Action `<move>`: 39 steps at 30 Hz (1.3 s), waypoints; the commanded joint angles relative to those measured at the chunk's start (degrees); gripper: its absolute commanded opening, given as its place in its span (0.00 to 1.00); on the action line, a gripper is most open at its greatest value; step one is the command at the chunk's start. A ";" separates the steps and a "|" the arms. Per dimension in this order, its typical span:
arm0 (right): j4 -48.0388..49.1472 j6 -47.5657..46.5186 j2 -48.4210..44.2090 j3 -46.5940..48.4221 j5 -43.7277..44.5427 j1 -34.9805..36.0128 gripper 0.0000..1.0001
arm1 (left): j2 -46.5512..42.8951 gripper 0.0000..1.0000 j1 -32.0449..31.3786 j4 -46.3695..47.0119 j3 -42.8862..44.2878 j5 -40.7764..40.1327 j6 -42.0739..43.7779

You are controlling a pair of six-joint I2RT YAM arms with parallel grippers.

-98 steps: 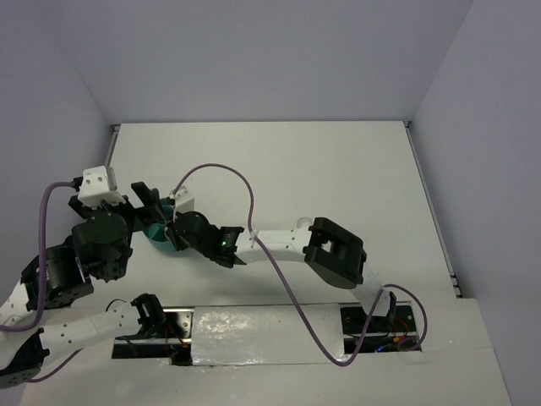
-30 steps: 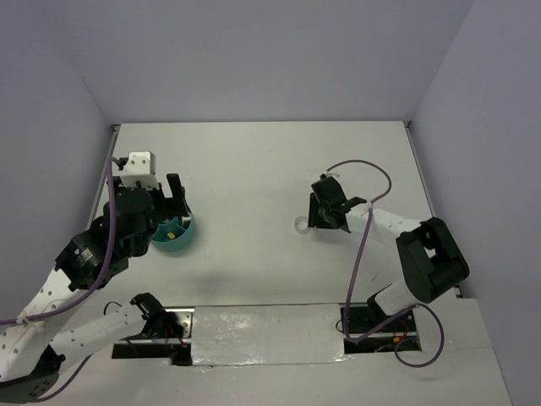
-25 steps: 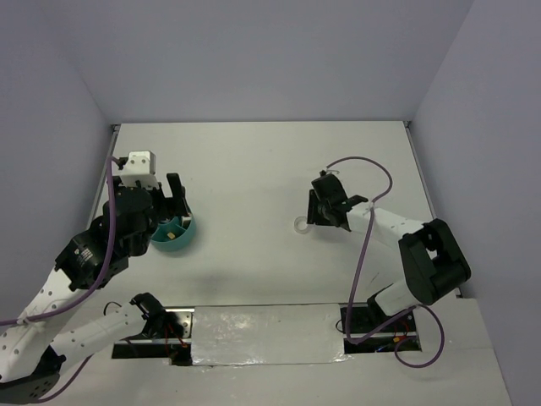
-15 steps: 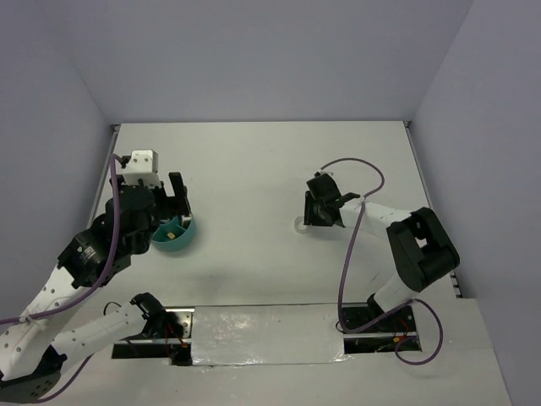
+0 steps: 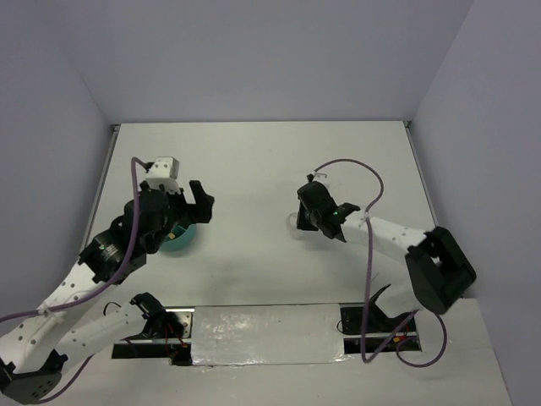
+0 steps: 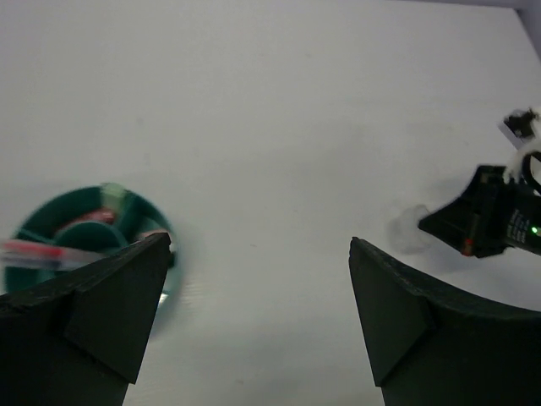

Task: Sort the stationery into containers
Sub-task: Pick up the stationery from the center of the board.

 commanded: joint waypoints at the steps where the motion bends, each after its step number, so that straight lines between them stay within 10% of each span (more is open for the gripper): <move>1: 2.45 8.89 -9.76 -0.76 9.14 5.52 0.00 | 1.56 0.99 0.02 11.17 -7.16 16.91 -8.33; 12: -6.07 20.68 -19.00 5.13 24.71 20.55 0.00 | 15.53 0.99 -8.06 31.32 -6.49 30.21 -17.93; 29: -0.19 18.66 -27.71 1.35 22.61 23.20 0.00 | 21.77 0.92 -9.82 34.57 -6.75 30.21 -17.75; 39: -1.33 17.78 -26.30 3.11 22.96 23.73 0.00 | 22.39 0.72 -9.82 33.96 -5.25 31.01 -16.43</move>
